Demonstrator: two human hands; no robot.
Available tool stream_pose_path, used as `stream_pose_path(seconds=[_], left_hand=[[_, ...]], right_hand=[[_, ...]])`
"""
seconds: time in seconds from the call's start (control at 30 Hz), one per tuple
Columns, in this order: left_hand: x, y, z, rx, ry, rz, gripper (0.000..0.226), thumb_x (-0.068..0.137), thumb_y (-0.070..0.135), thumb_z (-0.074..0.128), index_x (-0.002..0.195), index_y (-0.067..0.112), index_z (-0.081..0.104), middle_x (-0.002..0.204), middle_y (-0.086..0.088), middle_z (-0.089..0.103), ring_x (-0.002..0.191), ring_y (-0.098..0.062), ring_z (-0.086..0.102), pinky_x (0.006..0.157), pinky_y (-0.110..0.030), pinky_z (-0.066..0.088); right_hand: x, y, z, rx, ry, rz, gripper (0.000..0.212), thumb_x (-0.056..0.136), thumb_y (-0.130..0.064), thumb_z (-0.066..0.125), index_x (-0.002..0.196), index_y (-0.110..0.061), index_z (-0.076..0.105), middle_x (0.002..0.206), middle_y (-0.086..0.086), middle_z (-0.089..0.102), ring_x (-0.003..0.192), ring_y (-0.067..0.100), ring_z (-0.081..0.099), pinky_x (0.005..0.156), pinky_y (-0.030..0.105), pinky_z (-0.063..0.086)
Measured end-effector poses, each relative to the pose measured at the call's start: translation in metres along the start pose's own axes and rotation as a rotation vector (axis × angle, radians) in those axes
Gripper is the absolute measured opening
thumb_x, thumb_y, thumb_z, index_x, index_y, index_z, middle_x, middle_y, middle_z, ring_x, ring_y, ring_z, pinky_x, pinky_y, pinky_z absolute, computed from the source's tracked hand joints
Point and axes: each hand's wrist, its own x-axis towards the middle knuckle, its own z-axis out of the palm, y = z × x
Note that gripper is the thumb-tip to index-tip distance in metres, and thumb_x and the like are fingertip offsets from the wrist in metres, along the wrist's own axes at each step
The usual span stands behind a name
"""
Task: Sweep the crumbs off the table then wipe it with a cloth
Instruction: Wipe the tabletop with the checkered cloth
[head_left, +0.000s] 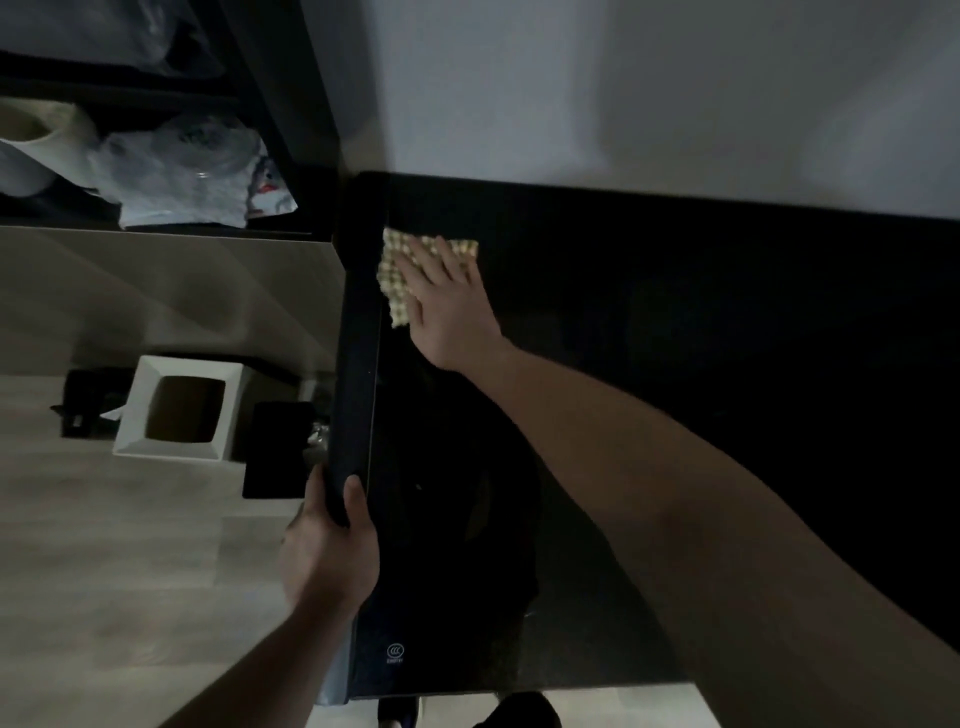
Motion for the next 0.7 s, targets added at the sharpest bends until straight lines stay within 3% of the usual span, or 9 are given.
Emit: stream_pose_path(seconds=[0.23, 0.33, 0.47, 0.53, 0.63, 0.7], left_hand=[[-0.005, 0.006, -0.01, -0.066, -0.023, -0.011, 0.043, 0.102, 0.05, 0.038, 0.137, 0.028, 0.048, 0.107, -0.014, 0.074, 0.096, -0.041, 0.069, 0.077, -0.044, 0.054], [-0.005, 0.005, -0.012, -0.074, -0.034, 0.005, 0.047, 0.101, 0.053, 0.035, 0.139, 0.029, 0.047, 0.115, -0.012, 0.073, 0.103, -0.04, 0.068, 0.083, -0.045, 0.055], [-0.007, 0.005, -0.013, -0.084, -0.041, 0.011, 0.055, 0.102, 0.055, 0.034, 0.146, 0.025, 0.045, 0.123, -0.015, 0.07, 0.112, -0.042, 0.065, 0.091, -0.047, 0.053], [-0.008, 0.006, -0.015, -0.086, -0.04, 0.003, 0.055, 0.103, 0.052, 0.036, 0.148, 0.022, 0.044, 0.126, -0.017, 0.069, 0.117, -0.043, 0.063, 0.093, -0.048, 0.051], [-0.008, 0.008, -0.015, -0.095, -0.037, -0.015, 0.055, 0.102, 0.053, 0.037, 0.149, 0.025, 0.043, 0.127, -0.014, 0.069, 0.118, -0.041, 0.063, 0.095, -0.048, 0.052], [-0.007, 0.007, -0.013, -0.092, -0.035, -0.02, 0.051, 0.102, 0.052, 0.037, 0.146, 0.028, 0.044, 0.121, -0.012, 0.071, 0.112, -0.041, 0.065, 0.09, -0.047, 0.053]], right_hand=[[-0.155, -0.041, 0.013, 0.051, -0.114, -0.093, 0.074, 0.093, -0.015, 0.05, 0.163, -0.02, 0.026, 0.172, 0.001, 0.021, 0.16, 0.025, 0.012, 0.129, 0.048, 0.013], [-0.239, -0.063, 0.016, 0.121, -0.175, -0.145, 0.079, 0.086, -0.008, 0.054, 0.161, -0.02, 0.031, 0.169, 0.0, 0.028, 0.159, 0.024, 0.016, 0.129, 0.047, 0.015], [-0.329, -0.068, 0.022, 0.252, -0.128, -0.241, 0.073, 0.084, -0.007, 0.061, 0.153, -0.024, 0.046, 0.165, -0.007, 0.038, 0.157, 0.016, 0.025, 0.129, 0.042, 0.022], [-0.341, -0.06, 0.022, 0.316, -0.105, -0.263, 0.07, 0.084, -0.003, 0.058, 0.15, -0.025, 0.052, 0.163, -0.011, 0.041, 0.155, 0.01, 0.028, 0.129, 0.036, 0.022], [-0.32, -0.044, 0.018, 0.455, -0.107, -0.19, 0.048, 0.097, -0.008, 0.055, 0.142, -0.024, 0.063, 0.15, -0.017, 0.056, 0.144, 0.002, 0.046, 0.121, 0.024, 0.034], [-0.285, -0.024, 0.006, 0.433, 0.072, -0.164, 0.048, 0.096, 0.005, 0.053, 0.14, -0.012, 0.064, 0.148, 0.003, 0.06, 0.141, 0.01, 0.052, 0.121, 0.025, 0.035]])
